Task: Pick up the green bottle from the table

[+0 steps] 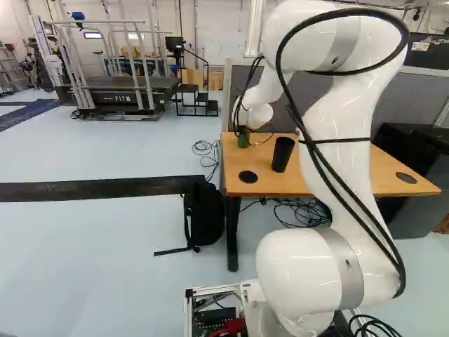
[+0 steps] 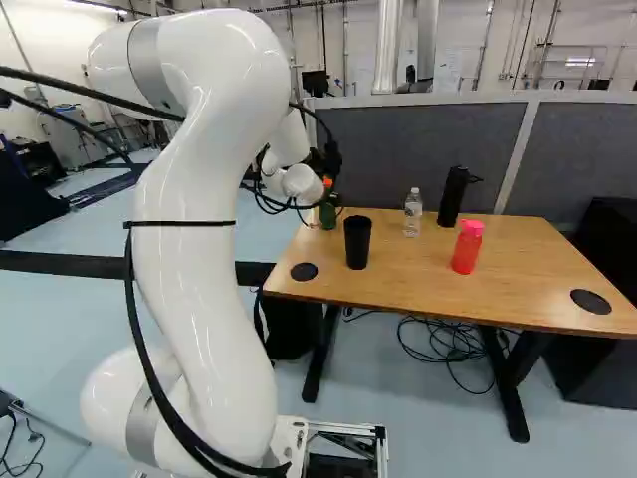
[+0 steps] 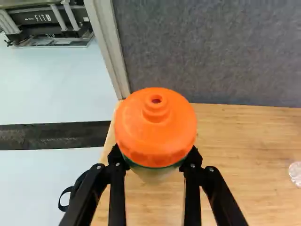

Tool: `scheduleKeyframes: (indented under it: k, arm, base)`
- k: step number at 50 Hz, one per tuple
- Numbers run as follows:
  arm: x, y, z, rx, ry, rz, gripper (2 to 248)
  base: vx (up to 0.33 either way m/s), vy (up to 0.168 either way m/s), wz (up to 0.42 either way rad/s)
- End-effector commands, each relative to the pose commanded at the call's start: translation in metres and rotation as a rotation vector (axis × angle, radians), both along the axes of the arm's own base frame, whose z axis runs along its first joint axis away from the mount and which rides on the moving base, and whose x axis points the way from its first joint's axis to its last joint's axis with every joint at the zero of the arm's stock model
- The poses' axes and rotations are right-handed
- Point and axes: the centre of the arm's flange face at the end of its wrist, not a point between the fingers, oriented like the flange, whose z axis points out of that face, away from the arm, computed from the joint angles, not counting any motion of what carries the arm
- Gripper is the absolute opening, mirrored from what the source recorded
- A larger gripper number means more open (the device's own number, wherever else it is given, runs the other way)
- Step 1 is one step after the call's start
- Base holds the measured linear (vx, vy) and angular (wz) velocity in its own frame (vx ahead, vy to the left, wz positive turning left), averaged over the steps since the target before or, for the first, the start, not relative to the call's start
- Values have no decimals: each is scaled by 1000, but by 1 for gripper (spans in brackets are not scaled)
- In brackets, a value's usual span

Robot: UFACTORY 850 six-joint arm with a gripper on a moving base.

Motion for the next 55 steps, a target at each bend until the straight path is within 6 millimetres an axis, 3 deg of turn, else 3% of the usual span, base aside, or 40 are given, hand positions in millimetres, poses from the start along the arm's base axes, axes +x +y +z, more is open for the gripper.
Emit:
scheduleKeyframes:
  k: [26,55]
  arm:
    - [-14,5,32,-3,-43,7,112]
    - [-59,21,71,-7,-95,28,112]
  base:
    - [0,0,0]
    - [0,0,0]
